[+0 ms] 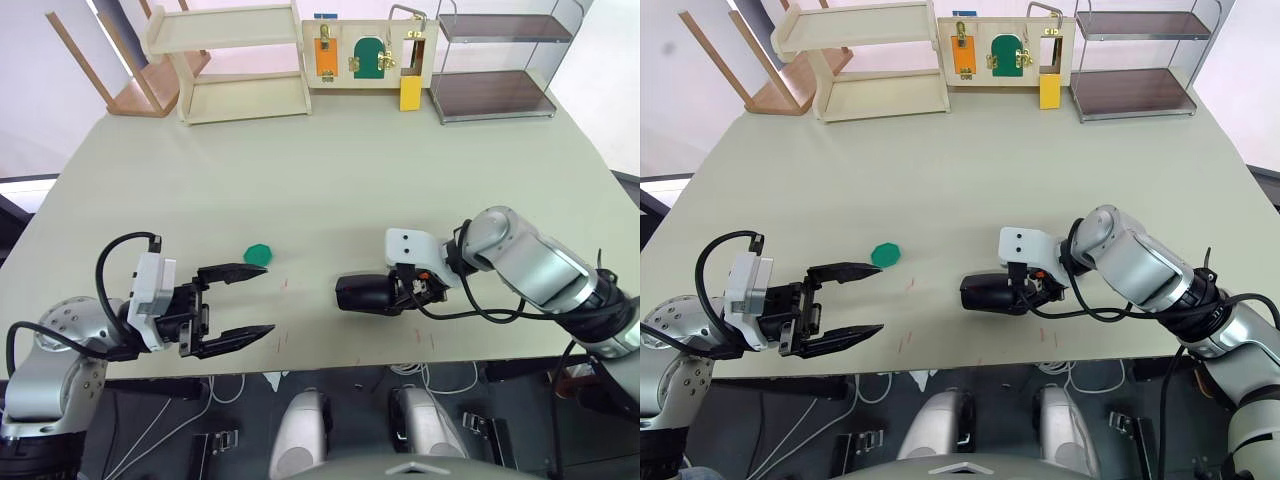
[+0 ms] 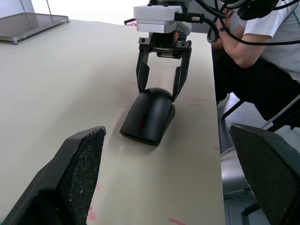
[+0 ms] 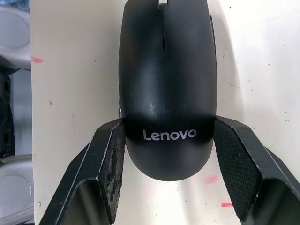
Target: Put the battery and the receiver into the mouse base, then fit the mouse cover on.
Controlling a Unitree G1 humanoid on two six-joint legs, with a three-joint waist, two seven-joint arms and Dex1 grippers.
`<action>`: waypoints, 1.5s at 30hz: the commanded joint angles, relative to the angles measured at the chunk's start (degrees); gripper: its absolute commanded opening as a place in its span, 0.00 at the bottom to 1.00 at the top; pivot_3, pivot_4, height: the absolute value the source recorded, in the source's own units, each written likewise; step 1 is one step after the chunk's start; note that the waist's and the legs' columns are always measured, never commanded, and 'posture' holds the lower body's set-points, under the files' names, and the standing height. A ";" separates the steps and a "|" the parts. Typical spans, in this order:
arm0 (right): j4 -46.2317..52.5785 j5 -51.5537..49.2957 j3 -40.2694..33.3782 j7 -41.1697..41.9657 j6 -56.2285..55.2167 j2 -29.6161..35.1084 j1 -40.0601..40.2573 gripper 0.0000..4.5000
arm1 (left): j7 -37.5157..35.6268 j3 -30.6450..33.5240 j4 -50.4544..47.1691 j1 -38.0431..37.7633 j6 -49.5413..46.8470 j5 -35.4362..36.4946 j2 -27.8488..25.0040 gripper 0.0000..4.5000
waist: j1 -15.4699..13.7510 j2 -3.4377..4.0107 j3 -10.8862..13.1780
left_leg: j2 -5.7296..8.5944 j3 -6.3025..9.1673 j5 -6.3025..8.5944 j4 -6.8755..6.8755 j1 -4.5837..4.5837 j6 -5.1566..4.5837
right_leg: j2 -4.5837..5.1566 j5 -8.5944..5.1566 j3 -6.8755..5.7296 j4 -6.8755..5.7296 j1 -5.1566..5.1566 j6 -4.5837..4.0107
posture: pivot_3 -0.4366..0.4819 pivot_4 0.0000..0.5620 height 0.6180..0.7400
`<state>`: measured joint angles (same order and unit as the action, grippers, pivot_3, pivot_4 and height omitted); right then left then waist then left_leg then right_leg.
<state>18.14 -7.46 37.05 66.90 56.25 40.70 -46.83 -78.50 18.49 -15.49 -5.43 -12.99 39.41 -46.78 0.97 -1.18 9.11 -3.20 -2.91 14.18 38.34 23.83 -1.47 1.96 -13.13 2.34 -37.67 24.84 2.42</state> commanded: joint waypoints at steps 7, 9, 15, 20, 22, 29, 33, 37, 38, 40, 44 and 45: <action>1.22 -0.79 -0.70 -0.47 0.39 0.26 0.38 0.74 | -0.42 0.09 0.67 0.31 1.55 -0.15 0.35 1.00 | 0.01 0.00 0.00 | 0.00 0.01 0.00 0.00 -0.01 0.00 | 0.00 0.00 0.00 0.00 0.00 0.00 | 0.48 0.27 1.00; 1.26 -0.88 -0.72 -0.48 0.48 0.29 0.36 0.74 | -0.42 -0.11 0.77 0.40 1.68 -0.14 0.33 1.00 | 0.00 0.00 0.00 | -0.01 0.00 0.00 0.00 0.00 0.00 | 0.00 0.00 0.00 0.00 0.00 0.00 | 0.48 0.27 1.00; 1.73 -1.97 -1.38 -0.81 1.32 -0.02 0.17 0.74 | -0.45 -0.42 1.10 0.60 1.90 -0.07 0.12 1.00 | 0.02 0.00 0.00 | -0.01 0.01 0.00 0.00 -0.01 0.00 | 0.00 0.00 0.00 0.00 0.00 0.00 | 0.48 0.27 1.00; 2.18 -2.61 -1.78 -1.40 1.53 0.11 -0.05 0.74 | -0.72 -0.42 1.35 0.70 1.94 -0.01 0.03 1.00 | 0.04 0.00 0.00 | -0.01 0.01 0.00 0.00 -0.01 0.00 | 0.00 0.00 0.00 0.00 0.00 0.00 | 0.48 0.27 1.00; 2.27 -2.93 -2.37 -1.45 1.26 0.24 -0.15 0.74 | -0.77 -0.53 1.56 1.00 1.91 -0.05 0.00 1.00 | 0.03 0.00 0.00 | -0.01 0.01 0.00 0.00 0.00 0.00 | 0.00 0.00 0.00 0.00 0.00 -0.01 | 0.48 0.27 1.00; 3.39 -4.08 -4.74 -1.49 0.86 1.06 -0.08 0.74 | -0.91 -0.71 1.89 1.64 1.83 -0.14 -0.04 1.00 | -0.02 -0.01 0.01 | 0.00 0.00 0.00 -0.01 0.01 0.00 | 0.01 0.00 -0.01 0.02 0.00 0.00 | 0.48 0.27 1.00; 3.92 -4.82 -5.62 -1.98 0.60 0.62 -0.41 0.74 | -0.99 -0.84 2.25 2.04 1.88 -0.19 -0.11 1.00 | -0.02 -0.01 0.02 | -0.01 0.01 0.00 -0.02 0.01 0.00 | 0.01 0.00 -0.01 0.01 0.01 -0.01 | 0.48 0.27 1.00; 3.78 -6.54 -7.69 -3.49 -0.56 -2.50 -0.42 0.74 | -1.01 -0.74 2.12 1.96 1.78 -0.19 -0.15 1.00 | 0.12 -0.01 0.02 | -0.01 0.00 0.00 -0.02 0.01 0.00 | 0.00 -0.01 0.00 0.01 0.01 -0.01 | 0.48 0.27 1.00; 3.63 -6.75 -8.00 -3.71 -1.16 -3.19 -0.31 0.74 | -1.01 -0.72 2.11 1.96 1.77 -0.18 -0.15 1.00 | 0.13 -0.01 0.02 | -0.01 0.00 0.00 -0.02 0.01 0.00 | -0.01 0.00 0.00 0.01 0.01 -0.01 | 0.48 0.27 1.00; 3.52 -7.28 -8.34 -4.61 -1.71 -4.98 0.08 0.74 | -1.00 -0.59 2.02 1.87 1.76 -0.15 -0.21 1.00 | 0.03 -0.01 0.02 | -0.01 0.02 0.00 -0.03 0.01 0.00 | -0.02 -0.01 -0.02 -0.01 0.02 -0.02 | 0.48 0.27 1.00; 3.04 -7.92 -8.24 -6.77 -2.08 -7.94 1.34 0.62 | -0.91 -0.01 1.63 1.39 1.56 0.08 -0.45 1.00 | -0.03 -0.02 0.02 | -0.01 0.01 0.00 -0.03 0.02 0.00 | 0.00 -0.01 -0.02 0.00 0.01 -0.03 | 0.48 0.27 1.00; 2.86 -7.73 -7.97 -7.18 -2.27 -8.32 1.47 0.55 | -0.90 0.10 1.60 1.32 1.56 0.09 -0.51 1.00 | -0.05 -0.02 0.03 | -0.01 0.01 0.00 -0.04 0.02 0.00 | 0.00 -0.01 -0.02 0.00 0.01 -0.03 | 0.48 0.27 1.00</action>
<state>20.24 -14.85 30.50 60.59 54.96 32.48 -45.14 -79.14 17.43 -12.78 -4.02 -11.92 39.34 -46.57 0.92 -1.20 9.13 -3.20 -2.90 14.18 38.31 23.85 -1.47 1.97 -13.14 2.32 -37.67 24.85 2.40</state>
